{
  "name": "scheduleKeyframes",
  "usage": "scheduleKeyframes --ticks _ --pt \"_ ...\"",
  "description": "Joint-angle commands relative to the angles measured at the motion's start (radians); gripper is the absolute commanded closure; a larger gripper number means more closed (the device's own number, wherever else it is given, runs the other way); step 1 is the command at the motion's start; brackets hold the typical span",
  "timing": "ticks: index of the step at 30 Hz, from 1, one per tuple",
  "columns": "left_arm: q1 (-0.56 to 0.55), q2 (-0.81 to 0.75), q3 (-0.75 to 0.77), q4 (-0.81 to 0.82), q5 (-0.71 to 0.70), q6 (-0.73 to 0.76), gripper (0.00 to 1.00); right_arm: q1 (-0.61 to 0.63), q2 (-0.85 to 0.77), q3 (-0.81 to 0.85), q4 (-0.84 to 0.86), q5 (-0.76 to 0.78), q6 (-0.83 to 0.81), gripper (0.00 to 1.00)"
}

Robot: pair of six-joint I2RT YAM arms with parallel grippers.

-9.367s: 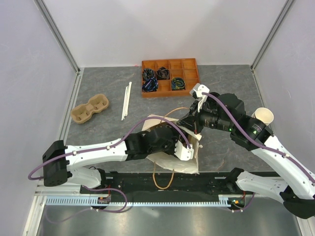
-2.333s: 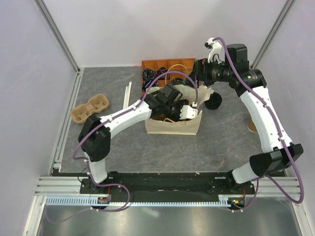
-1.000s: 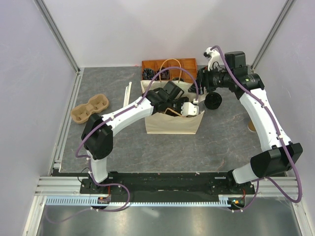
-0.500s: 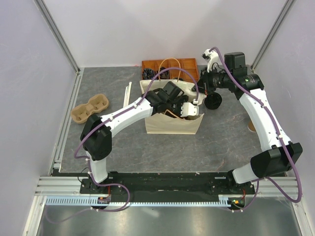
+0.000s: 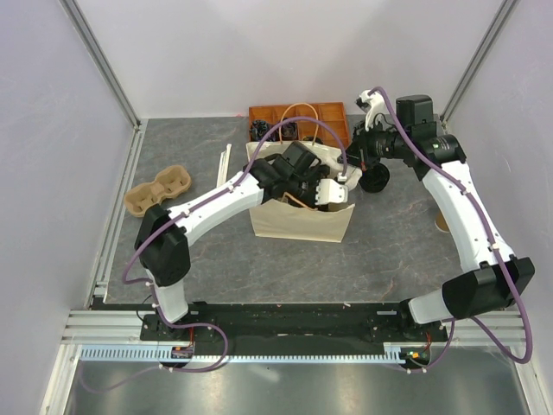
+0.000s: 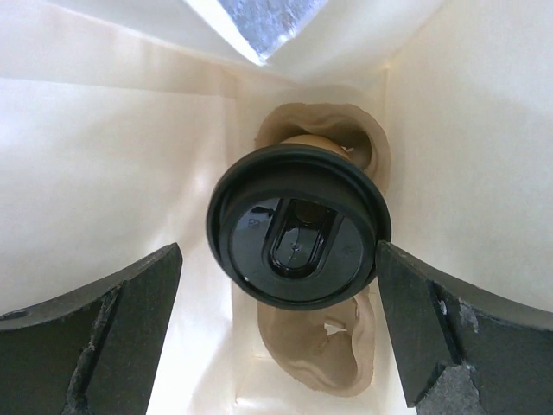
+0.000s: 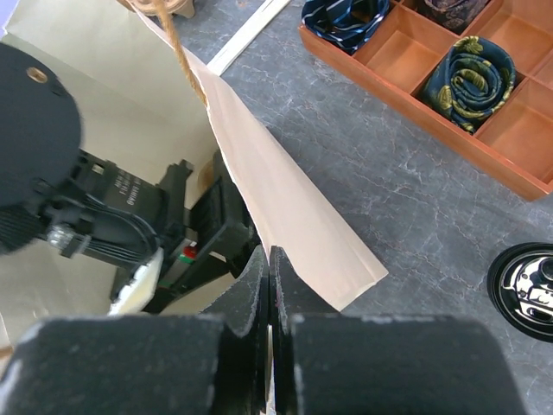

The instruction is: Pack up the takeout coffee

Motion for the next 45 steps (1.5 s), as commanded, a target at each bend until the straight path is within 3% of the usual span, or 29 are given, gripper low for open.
scheduleKeyframes --ticks 1,36,45 --pt "-0.004 -0.069 0.047 -0.005 0.013 -0.027 0.0 0.003 -0.042 -0.013 0.044 -0.036 -0.021 1.0" --pt "0.001 -0.241 0.065 -0.017 0.058 -0.066 0.0 0.003 -0.083 -0.058 0.077 -0.042 -0.061 1.0" --pt "0.034 -0.333 0.077 0.036 0.096 -0.169 0.0 0.002 -0.096 -0.064 0.09 -0.05 -0.066 1.0"
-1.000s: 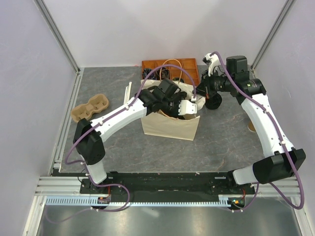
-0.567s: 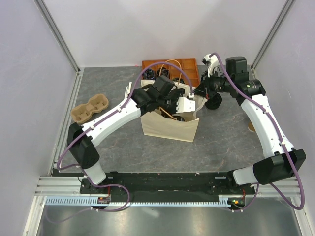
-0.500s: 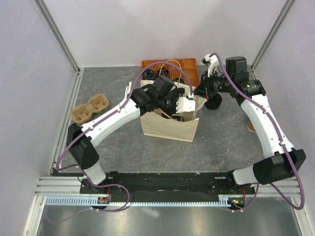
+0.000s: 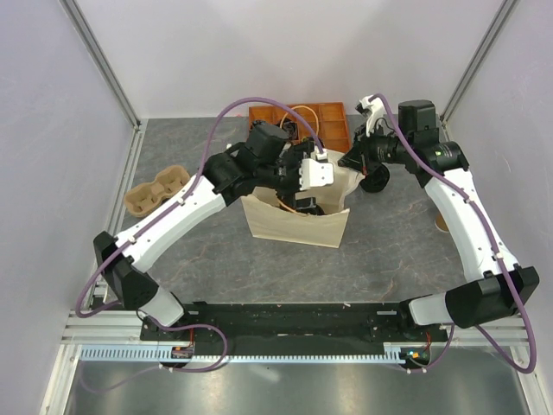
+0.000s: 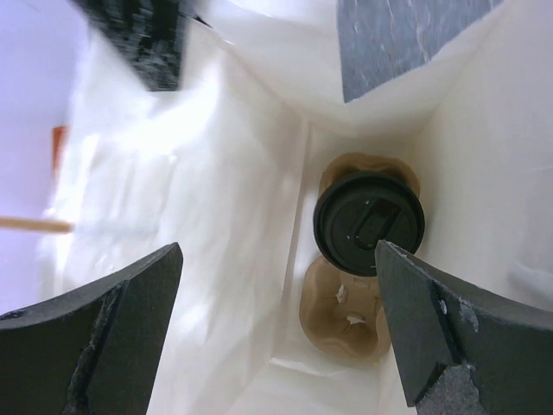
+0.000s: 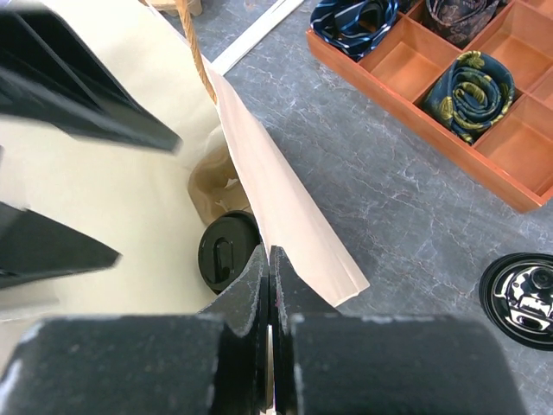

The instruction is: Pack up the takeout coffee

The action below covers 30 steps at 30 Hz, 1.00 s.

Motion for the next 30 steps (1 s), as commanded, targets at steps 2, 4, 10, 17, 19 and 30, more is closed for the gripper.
scheduleKeyframes --ticks 2,4,10,17,19,30 --pt "0.021 -0.085 0.059 0.067 0.045 -0.124 0.0 0.0 -0.047 -0.01 0.068 -0.038 -0.02 1.0" --pt "0.029 -0.108 0.067 0.09 0.046 -0.162 0.0 0.003 -0.059 -0.019 0.077 -0.041 -0.023 1.0" --pt "0.035 -0.198 0.037 0.211 0.002 -0.286 0.0 0.003 -0.091 -0.052 0.101 -0.054 -0.024 1.0" --pt "0.038 -0.234 0.079 0.238 -0.075 -0.414 0.0 0.001 -0.117 -0.075 0.104 -0.063 -0.027 1.0" --pt "0.047 -0.24 0.095 0.241 -0.125 -0.467 0.0 0.001 -0.123 -0.081 0.104 -0.072 -0.03 1.0" --pt "0.269 -0.179 0.217 0.173 -0.325 -0.849 0.12 0.003 -0.163 -0.125 0.129 -0.119 -0.029 1.0"
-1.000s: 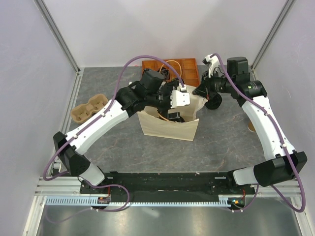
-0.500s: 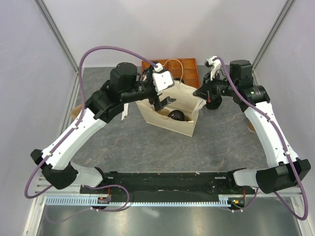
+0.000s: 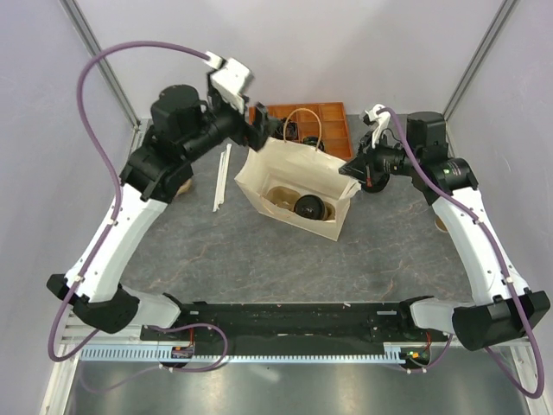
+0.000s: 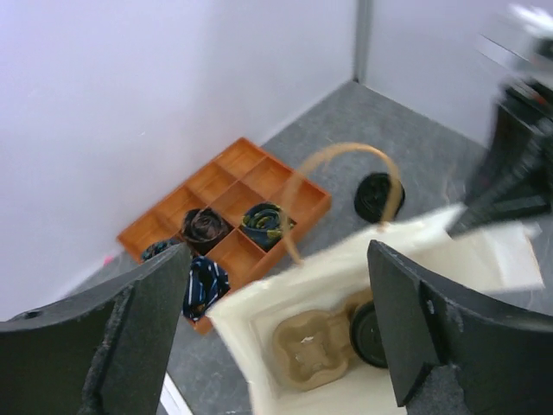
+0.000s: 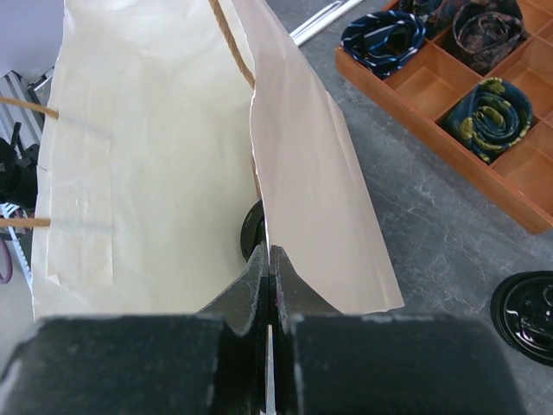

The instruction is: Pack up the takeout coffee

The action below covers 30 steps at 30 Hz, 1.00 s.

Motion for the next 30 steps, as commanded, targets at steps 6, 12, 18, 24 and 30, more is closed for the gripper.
scheduleKeyframes --ticks 6,12,18,24,30 --pt "0.374 0.091 0.019 -0.087 0.028 -0.397 0.19 0.018 -0.063 -0.031 0.068 -0.06 -0.076 1.0" --pt "0.414 0.148 -0.042 -0.159 0.111 -0.332 0.25 0.034 -0.077 -0.048 0.066 -0.048 -0.108 1.0" --pt "0.46 0.177 -0.162 -0.196 0.122 -0.338 0.3 0.035 -0.083 -0.052 0.056 -0.053 -0.121 1.0" --pt "0.466 0.234 -0.2 -0.244 0.138 -0.286 0.43 0.035 -0.086 -0.061 0.042 -0.05 -0.138 1.0" --pt "0.475 0.298 -0.213 -0.276 0.122 -0.256 0.49 0.037 -0.103 -0.063 0.011 -0.039 -0.157 1.0"
